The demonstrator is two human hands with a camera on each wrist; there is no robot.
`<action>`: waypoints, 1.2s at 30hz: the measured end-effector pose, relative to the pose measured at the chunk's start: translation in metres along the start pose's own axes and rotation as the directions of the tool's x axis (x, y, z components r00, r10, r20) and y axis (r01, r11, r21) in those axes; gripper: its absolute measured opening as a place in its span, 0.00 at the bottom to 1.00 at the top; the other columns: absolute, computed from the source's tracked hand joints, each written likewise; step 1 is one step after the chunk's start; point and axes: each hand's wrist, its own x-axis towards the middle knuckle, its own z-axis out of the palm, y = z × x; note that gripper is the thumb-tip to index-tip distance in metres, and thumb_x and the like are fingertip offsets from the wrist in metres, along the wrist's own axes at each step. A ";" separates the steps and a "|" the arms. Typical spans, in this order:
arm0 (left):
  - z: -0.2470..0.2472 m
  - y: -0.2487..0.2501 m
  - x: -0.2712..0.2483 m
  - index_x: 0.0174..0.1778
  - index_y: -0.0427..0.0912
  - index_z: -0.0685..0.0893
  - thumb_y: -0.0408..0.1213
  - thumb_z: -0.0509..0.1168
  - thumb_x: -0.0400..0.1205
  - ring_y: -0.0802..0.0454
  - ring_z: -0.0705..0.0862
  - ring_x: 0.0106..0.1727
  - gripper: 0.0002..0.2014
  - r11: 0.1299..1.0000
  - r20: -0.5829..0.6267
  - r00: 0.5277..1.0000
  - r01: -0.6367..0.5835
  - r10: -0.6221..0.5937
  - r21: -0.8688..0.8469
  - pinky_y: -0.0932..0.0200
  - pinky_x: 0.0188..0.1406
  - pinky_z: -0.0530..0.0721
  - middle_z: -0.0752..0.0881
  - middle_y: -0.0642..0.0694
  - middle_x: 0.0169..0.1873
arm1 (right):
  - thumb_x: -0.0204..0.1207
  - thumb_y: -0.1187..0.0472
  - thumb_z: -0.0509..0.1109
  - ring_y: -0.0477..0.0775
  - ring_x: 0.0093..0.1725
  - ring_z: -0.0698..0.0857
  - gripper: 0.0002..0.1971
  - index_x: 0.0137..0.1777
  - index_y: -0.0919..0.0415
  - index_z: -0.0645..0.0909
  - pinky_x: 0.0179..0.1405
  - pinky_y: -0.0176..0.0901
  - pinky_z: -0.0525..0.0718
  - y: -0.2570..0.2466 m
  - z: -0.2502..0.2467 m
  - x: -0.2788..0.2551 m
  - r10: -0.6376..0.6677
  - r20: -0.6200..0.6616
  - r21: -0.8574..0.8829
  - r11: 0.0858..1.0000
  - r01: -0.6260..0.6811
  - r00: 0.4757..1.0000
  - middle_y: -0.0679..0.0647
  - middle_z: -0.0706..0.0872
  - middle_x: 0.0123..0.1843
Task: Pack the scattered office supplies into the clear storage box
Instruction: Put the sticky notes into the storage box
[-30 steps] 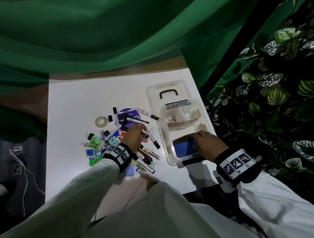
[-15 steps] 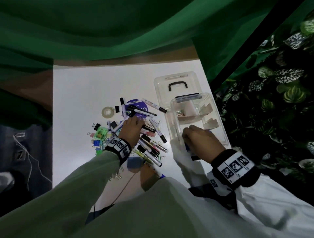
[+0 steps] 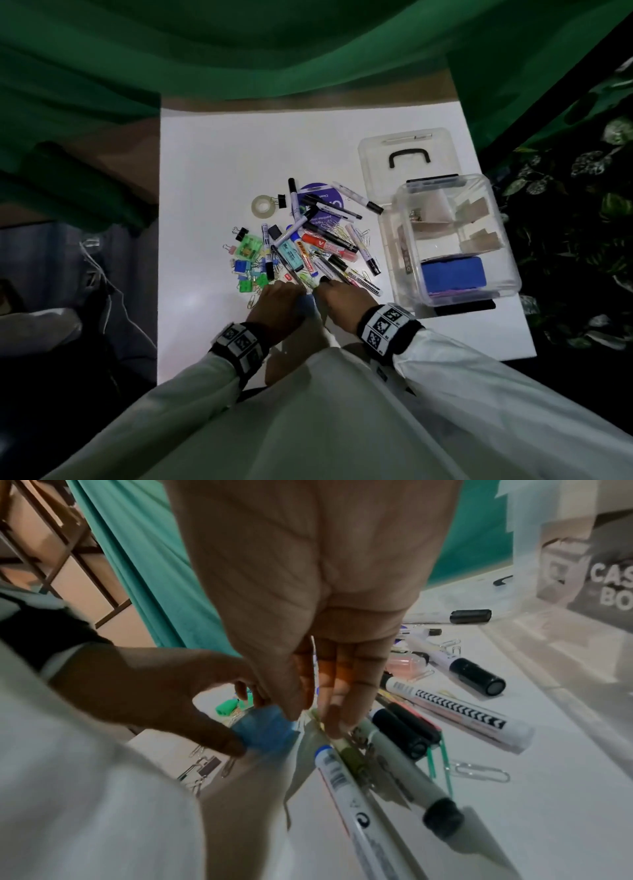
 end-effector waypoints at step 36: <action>-0.075 -0.032 0.022 0.51 0.48 0.72 0.42 0.76 0.73 0.42 0.84 0.39 0.19 0.701 -0.242 0.924 0.037 -0.295 -0.712 0.53 0.36 0.80 0.85 0.43 0.42 | 0.87 0.50 0.56 0.50 0.50 0.83 0.14 0.66 0.53 0.75 0.47 0.43 0.75 -0.052 -0.029 0.051 0.316 -0.289 0.795 0.605 0.043 0.903 0.50 0.84 0.55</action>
